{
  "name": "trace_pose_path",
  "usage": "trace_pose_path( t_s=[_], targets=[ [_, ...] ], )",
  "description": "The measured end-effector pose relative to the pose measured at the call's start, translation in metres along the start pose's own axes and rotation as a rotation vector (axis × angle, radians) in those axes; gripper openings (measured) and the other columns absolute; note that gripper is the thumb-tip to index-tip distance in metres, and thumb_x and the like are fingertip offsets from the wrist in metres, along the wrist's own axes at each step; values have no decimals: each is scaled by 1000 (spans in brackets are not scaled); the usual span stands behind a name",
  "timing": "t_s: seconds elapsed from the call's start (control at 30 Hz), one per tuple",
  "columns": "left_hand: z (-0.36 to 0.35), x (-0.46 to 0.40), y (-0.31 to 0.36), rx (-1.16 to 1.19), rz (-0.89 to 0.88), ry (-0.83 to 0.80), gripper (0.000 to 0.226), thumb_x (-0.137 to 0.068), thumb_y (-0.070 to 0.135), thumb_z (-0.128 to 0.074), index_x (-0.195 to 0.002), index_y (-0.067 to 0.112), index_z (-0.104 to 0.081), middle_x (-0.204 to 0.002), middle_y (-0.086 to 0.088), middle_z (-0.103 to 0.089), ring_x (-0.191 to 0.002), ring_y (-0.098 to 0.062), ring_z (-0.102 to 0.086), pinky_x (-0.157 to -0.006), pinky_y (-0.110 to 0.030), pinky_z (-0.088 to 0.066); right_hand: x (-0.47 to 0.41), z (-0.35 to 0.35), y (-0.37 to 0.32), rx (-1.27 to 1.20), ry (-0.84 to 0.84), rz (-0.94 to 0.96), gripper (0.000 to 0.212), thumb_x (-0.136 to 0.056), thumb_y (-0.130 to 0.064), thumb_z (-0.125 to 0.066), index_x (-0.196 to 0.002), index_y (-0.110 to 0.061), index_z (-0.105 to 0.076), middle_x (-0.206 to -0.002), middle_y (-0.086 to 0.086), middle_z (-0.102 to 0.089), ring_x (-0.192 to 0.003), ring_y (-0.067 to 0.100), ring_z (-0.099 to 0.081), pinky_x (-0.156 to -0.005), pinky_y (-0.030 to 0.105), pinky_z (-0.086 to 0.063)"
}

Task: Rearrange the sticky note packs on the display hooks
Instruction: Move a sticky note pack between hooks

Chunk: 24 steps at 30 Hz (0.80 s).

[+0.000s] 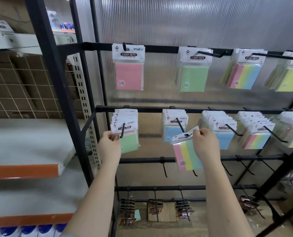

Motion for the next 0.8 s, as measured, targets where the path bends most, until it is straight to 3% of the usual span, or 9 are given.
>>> trace_pose_path(
  t_s=[0.23,0.33,0.47,0.67,0.8],
  targets=[
    [-11,6,-6,57,53,-112,15,-100,28,-41,-104,13,-43,-87,-3,-56,-74,-18,-57,-47,-24,-36,14,18,-6,28,28,14,36,-94,-16,-37,-59,-13,-28,-56,2,-32,-53,17,-28,-49,31,-18],
    [-7,10,-3,68,36,-103,13,-100,29,-39,-100,16,-43,-82,2,-53,-67,-9,-54,-46,-23,-36,21,24,-8,-1,55,43,36,-96,-20,-38,-62,-11,-32,-57,1,-35,-54,17,-31,-49,31,-20],
    [0,14,3,135,1,-96,16,-101,28,-37,-95,16,-46,-81,4,-54,-68,-10,-53,-51,-25,-38,37,32,-11,-71,140,83,36,-98,-26,-39,-71,-3,-45,-61,0,-42,-56,14,-35,-53,30,-28],
    [22,26,12,85,-55,-7,18,-101,26,-33,-96,17,-48,-76,11,-51,-64,-5,-49,-49,-23,-32,56,42,-13,-151,205,75,38,-98,-28,-41,-67,-8,-40,-57,-4,-37,-53,13,-32,-52,31,-26],
    [33,33,17,2,-83,21,19,-99,26,-34,-94,15,-49,-74,5,-55,-65,-16,-55,-51,-28,-41,59,49,-17,-159,211,73,37,-99,-28,-42,-64,-14,-43,-59,-6,-43,-53,10,-37,-50,29,-28]
  ],
)
Point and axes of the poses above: each hand's wrist, its own x-axis away from the middle knuckle, its own z-axis out of the back of the hand, y = z × x, the point moved 6 cm from there along -x, towards the middle knuckle
